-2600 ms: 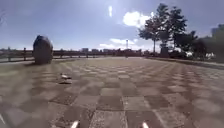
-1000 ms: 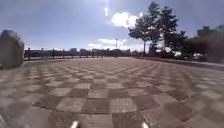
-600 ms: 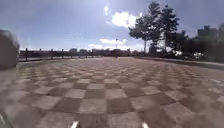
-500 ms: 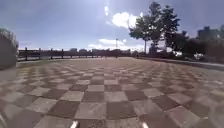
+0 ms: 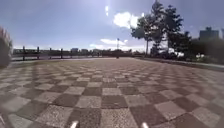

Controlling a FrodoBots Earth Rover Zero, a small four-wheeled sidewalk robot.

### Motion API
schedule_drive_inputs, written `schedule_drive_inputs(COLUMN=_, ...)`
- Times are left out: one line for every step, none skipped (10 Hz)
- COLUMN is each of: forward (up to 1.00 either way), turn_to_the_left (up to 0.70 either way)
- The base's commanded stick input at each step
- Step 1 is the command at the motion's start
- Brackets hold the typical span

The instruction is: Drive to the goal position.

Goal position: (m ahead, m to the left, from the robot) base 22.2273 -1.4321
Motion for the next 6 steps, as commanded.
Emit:
schedule_drive_inputs(forward=0.00, turn_to_the_left=0.00)
schedule_drive_inputs(forward=0.00, turn_to_the_left=0.00)
schedule_drive_inputs(forward=1.00, turn_to_the_left=0.00)
schedule_drive_inputs(forward=1.00, turn_to_the_left=0.00)
schedule_drive_inputs(forward=1.00, turn_to_the_left=0.00)
schedule_drive_inputs(forward=1.00, turn_to_the_left=0.00)
